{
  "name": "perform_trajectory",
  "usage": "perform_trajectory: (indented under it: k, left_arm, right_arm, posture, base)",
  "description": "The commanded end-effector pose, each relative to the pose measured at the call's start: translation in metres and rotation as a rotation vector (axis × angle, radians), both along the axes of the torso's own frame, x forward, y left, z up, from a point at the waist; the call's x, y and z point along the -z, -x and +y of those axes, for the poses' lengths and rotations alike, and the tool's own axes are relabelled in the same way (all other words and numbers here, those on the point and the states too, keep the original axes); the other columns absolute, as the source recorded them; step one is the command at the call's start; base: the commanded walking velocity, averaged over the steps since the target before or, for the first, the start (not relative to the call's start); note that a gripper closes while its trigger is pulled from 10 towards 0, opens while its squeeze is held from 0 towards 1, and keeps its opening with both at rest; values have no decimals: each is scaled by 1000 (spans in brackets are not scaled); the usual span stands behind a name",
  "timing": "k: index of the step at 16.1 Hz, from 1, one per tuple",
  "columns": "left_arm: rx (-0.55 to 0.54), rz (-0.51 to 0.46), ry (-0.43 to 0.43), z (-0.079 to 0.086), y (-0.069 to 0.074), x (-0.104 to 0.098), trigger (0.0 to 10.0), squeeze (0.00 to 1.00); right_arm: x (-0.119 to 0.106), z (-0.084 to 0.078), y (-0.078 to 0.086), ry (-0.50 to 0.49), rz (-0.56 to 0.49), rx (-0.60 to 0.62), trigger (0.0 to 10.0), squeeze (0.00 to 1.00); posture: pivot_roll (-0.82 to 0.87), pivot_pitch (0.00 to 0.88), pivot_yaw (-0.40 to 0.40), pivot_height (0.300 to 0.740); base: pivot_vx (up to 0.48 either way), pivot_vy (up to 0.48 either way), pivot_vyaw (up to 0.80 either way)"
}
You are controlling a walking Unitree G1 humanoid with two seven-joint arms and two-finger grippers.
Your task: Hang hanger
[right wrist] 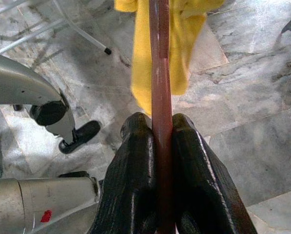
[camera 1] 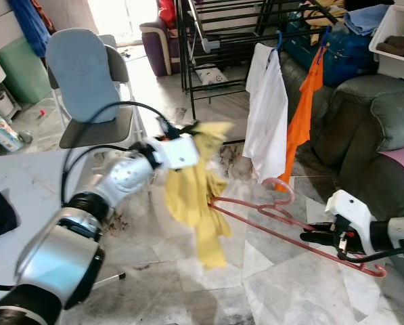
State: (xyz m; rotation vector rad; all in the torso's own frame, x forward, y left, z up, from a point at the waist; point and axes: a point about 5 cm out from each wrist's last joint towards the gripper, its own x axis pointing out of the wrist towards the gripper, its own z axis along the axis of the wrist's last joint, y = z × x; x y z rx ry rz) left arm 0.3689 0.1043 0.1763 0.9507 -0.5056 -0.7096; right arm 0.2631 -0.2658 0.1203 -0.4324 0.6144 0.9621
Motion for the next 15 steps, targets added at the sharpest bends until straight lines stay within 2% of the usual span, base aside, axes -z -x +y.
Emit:
perform_trajectory:
  k: [1, 2, 3, 4, 6, 7, 8, 9, 10, 12, 13, 15]
  left_arm:
    - [53, -6, 35, -5, 4, -4, 10000, 0]
    - [65, 2, 40, -7, 4, -4, 10000, 0]
    - [23, 30, 64, -5, 2, -1, 10000, 0]
    - [-123, 141, 175, 4, -4, 11, 10000, 0]
    - [-260, 276, 438, 18, -4, 26, 10000, 0]
    - [-373, 353, 602, 29, -3, 37, 10000, 0]
    - [-396, 379, 659, 32, -1, 43, 10000, 0]
    - [-429, 405, 772, 37, 7, 53, 10000, 0]
    - [-481, 465, 887, 38, 14, 64, 10000, 0]
    - [-474, 506, 938, 34, 24, 72, 10000, 0]
    - [-475, 530, 949, 33, 26, 75, 10000, 0]
    - [-473, 549, 958, 32, 28, 75, 10000, 0]
  right_arm:
    - [-1, 2, -5, 9, -24, -5, 10000, 0]
    - [0, 2, -7, 16, -32, 1, 10000, 0]
    - [1, 3, -11, 20, -53, 16, 10000, 0]
    - [2, 8, -18, 19, -110, 46, 10000, 0]
    - [3, 20, -30, -26, -240, 156, 10000, 0]
    - [4, 26, -37, -75, -302, 256, 10000, 0]
    - [5, 30, -40, -116, -334, 313, 10000, 0]
    - [7, 43, -45, -208, -395, 441, 10000, 0]
    - [10, 62, -46, -289, -432, 513, 10000, 0]
    - [14, 87, -43, -374, -434, 562, 10000, 0]
    - [18, 98, -42, -387, -425, 570, 10000, 0]
    - [20, 105, -41, -389, -425, 576, 10000, 0]
  posture:
    - [-136, 0, 93, 740]
    - [-136, 0, 93, 740]
    - [-134, 0, 94, 740]
    - [-135, 0, 102, 740]
    - [-136, 0, 99, 740]
    - [-135, 0, 95, 740]
    - [-133, 0, 91, 740]
    - [-127, 0, 81, 740]
    - [-115, 0, 69, 740]
    - [-106, 0, 59, 740]
    - [-104, 0, 57, 740]
    - [-105, 0, 56, 740]
  base:
    - [0, 0, 0]
    - [0, 0, 0]
    - [0, 0, 0]
    - [0, 0, 0]
    - [0, 0, 0]
    - [0, 0, 0]
    - [0, 0, 0]
    - [0, 0, 0]
    - [0, 0, 0]
    - [0, 0, 0]
    - [0, 0, 0]
    - [0, 0, 0]
